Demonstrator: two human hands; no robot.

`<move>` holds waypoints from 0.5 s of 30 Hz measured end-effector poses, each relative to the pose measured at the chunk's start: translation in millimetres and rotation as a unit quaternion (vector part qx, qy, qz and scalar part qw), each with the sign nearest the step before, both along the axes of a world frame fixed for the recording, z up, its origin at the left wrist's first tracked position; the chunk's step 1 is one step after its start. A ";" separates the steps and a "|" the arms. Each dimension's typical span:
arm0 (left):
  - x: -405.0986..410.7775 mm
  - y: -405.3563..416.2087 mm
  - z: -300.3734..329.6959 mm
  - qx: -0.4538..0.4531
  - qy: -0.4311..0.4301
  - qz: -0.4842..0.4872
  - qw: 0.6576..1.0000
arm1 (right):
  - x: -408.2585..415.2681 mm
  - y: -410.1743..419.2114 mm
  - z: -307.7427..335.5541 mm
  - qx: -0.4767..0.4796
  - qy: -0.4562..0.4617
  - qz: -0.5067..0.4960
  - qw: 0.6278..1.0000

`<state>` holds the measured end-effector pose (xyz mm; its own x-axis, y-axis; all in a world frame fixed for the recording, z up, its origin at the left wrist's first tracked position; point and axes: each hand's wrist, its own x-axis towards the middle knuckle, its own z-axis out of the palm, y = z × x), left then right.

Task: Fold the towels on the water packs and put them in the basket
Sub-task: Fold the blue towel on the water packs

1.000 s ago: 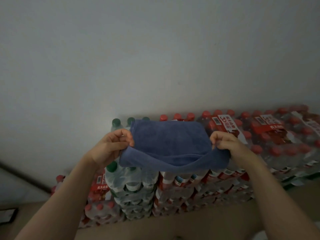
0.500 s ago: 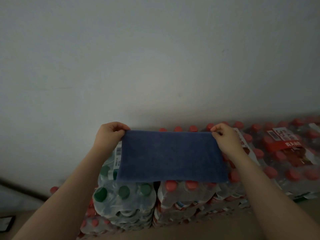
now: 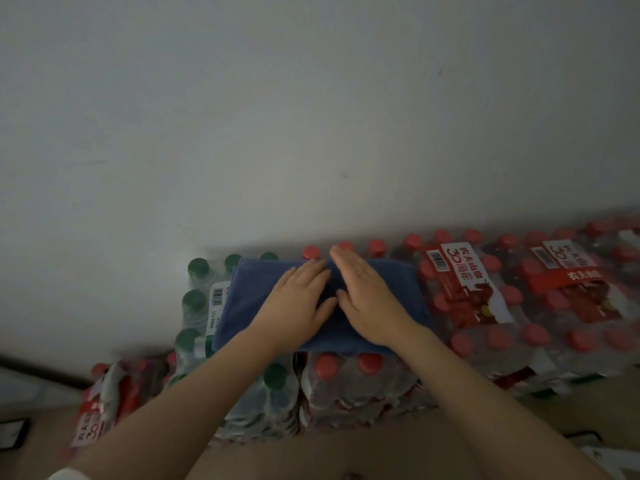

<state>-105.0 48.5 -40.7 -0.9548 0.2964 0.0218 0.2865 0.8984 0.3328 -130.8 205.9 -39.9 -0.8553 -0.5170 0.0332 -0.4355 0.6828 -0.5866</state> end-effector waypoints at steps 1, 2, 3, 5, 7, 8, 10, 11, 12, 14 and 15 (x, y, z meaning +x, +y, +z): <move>1.8 -1.0 -7.0 -0.044 -0.024 0.008 0.999 | 1.2 2.7 -6.7 0.037 -0.002 0.005 0.999; 4.5 -6.4 -13.7 -0.075 -0.044 0.025 0.996 | 0.8 9.2 -13.4 0.078 -0.007 -0.006 0.997; 8.8 -14.4 -19.4 -0.096 -0.058 0.044 0.993 | 0.3 18.2 -18.7 0.118 -0.009 -0.027 0.993; 21.8 -31.1 -27.4 -0.123 -0.067 0.070 0.988 | 0.9 40.1 -28.2 0.147 -0.015 -0.097 0.984; 36.5 -45.3 -31.0 -0.123 -0.066 0.098 0.985 | 5.8 57.0 -31.9 0.068 -0.079 -0.186 0.977; 42.6 -50.7 -31.7 -0.117 -0.070 0.113 0.984 | 8.6 60.9 -31.8 0.016 -0.119 -0.216 0.969; 50.3 -57.9 -30.7 -0.100 -0.084 0.137 0.982 | 13.0 61.7 -29.5 -0.031 -0.168 -0.248 0.954; 52.1 -59.6 -29.6 -0.095 -0.090 0.147 0.980 | 13.7 60.5 -28.3 -0.027 -0.178 -0.266 0.947; 53.5 -60.4 -29.0 -0.096 -0.093 0.157 0.979 | 13.8 58.5 -25.2 -0.010 -0.184 -0.286 0.941; 55.6 -59.0 -26.5 -0.107 -0.094 0.176 0.974 | 12.9 55.1 -17.2 0.019 -0.195 -0.318 0.928; 55.9 -57.4 -24.9 -0.110 -0.091 0.186 0.972 | 12.0 53.8 -12.9 0.024 -0.201 -0.331 0.922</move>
<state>-49.0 -8.9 -65.6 -0.9792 -0.0912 -0.1815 -0.1169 0.9837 0.1366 -118.9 259.7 -52.8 -0.9219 0.1294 -0.3652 0.3316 0.7508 -0.5712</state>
